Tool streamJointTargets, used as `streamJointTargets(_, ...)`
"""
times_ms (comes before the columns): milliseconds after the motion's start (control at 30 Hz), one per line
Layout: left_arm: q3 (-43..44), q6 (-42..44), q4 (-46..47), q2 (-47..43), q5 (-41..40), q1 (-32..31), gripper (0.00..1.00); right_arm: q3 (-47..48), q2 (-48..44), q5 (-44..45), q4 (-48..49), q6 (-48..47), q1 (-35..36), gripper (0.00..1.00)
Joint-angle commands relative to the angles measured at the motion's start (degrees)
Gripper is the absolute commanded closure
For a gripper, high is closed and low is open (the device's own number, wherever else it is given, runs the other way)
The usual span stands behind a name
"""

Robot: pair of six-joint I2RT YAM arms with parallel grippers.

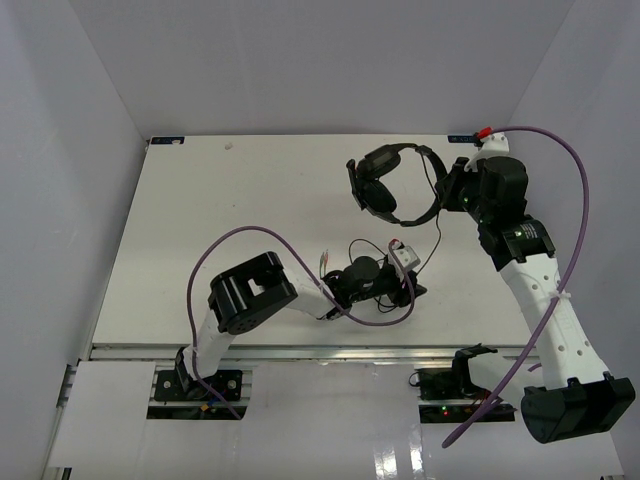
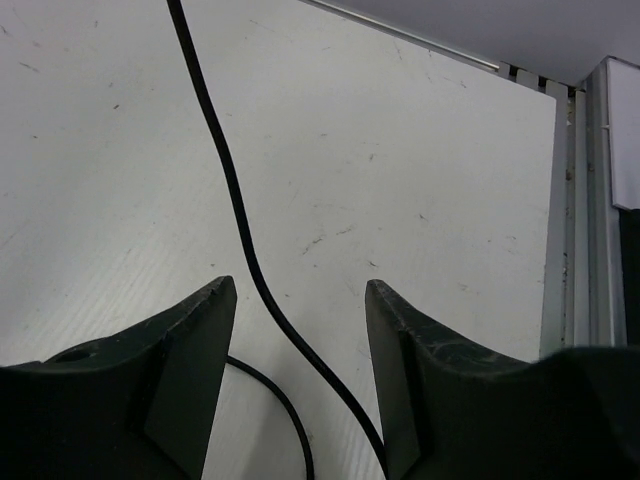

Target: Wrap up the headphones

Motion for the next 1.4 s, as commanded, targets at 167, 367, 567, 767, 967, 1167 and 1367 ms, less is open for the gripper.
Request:
streamJointTargets(167,3.9,-1.2,-2.2,0.4,1.0,0.2,0.80,0.0,-2.3,-1.6,4.2,1.4,-0.3,0.92)
streamJointTargets(367,2.7,-0.2,-3.4,-0.4,4.6,0.2,1.00,0.0,-2.8,-2.0,4.1,1.6,-0.5,0.92)
streamJointTargets(567,-7.9,0.1,2.7,-8.0,2.7,0.3,1.00,0.4,-3.2,-0.8,4.1,0.0,-0.7,0.92)
streamJointTargets(767,-22.6,-0.2,9.8,-21.3,4.6,0.2,1.00,-0.5,-3.0,-0.5,4.9,-0.9,-1.1,0.92)
streamJointTargets(967,-28.8,0.7,9.3,-28.5,8.8,0.2,1.00,-1.1,-2.2,-0.6,5.6,-2.0,-1.4,0.92)
streamJointTargets(1167,-30.0,0.1,8.9,-34.0,13.4,-0.5,1.00,-1.5,-1.5,-0.5,6.0,-3.5,-1.5,0.92)
streamJointTargets(1367,-31.9,0.7,6.4,-44.5,14.0,-2.9,1.00,-2.1,-0.3,-0.7,6.7,-5.5,-1.6,0.92)
